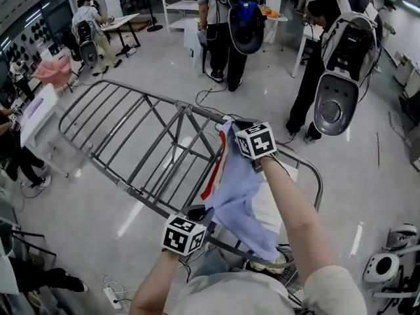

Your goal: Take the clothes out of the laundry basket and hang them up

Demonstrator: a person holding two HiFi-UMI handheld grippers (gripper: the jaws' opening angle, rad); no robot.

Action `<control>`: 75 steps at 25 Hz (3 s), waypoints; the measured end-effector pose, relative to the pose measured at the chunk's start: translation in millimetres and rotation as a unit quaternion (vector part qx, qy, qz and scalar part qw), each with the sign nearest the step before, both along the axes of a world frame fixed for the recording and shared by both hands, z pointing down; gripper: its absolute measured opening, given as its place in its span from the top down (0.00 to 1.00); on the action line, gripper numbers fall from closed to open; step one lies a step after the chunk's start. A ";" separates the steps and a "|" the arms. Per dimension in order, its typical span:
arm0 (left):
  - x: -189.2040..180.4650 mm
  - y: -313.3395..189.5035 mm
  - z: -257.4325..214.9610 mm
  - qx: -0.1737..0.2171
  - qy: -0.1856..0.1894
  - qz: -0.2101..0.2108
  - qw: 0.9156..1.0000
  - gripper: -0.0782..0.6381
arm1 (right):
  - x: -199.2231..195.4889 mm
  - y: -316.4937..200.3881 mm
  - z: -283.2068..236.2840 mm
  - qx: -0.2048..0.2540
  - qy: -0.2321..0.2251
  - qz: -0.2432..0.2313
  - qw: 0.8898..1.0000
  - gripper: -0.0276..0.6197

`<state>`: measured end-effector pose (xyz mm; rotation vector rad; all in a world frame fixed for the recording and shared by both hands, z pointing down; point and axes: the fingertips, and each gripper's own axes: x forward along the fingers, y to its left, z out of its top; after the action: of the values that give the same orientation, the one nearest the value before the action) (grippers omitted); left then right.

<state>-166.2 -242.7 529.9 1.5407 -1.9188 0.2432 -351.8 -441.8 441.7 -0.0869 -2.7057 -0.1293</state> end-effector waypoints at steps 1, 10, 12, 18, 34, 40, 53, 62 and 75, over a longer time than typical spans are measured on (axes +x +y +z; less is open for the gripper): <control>0.0 1.7 0.6 -0.003 0.005 -0.002 1.000 0.85 | -2.3 1.1 5.8 -0.001 0.008 0.001 1.000 0.94; -14.2 14.5 18.0 -0.038 -0.003 -0.027 0.999 0.77 | -14.6 15.4 62.8 0.021 0.106 -0.014 0.994 0.78; -25.1 21.7 19.6 -0.040 -0.016 -0.046 0.998 0.76 | -13.0 15.8 66.2 0.019 0.114 -0.023 0.993 0.73; -30.9 33.9 5.3 -0.010 -0.010 -0.072 0.997 0.66 | 7.0 15.0 57.4 0.022 0.135 -0.048 0.989 0.58; 11.8 26.5 -28.2 0.037 -0.035 -0.102 0.994 0.61 | 146.1 28.3 8.4 -0.010 0.071 -0.059 0.996 0.62; 24.8 34.5 -32.9 0.052 -0.040 -0.117 0.991 0.61 | 251.7 87.7 28.9 -0.028 0.102 -0.130 0.986 0.63; 71.2 27.3 -30.4 0.067 -0.055 -0.131 0.988 0.65 | 409.2 131.4 110.4 -0.073 0.193 -0.139 0.969 0.63; 81.9 42.8 -22.8 0.065 -0.051 -0.146 0.986 0.67 | 412.5 134.4 135.4 -0.067 0.209 -0.125 0.968 0.83; 44.3 48.0 -31.5 0.081 -0.050 -0.170 0.981 0.70 | 329.3 110.6 32.9 -0.095 0.087 -0.136 0.982 0.95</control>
<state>-121.9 -194.7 498.4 1.2890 -2.2914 0.0147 -22.5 -331.1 474.5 -0.5014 -2.5111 0.0543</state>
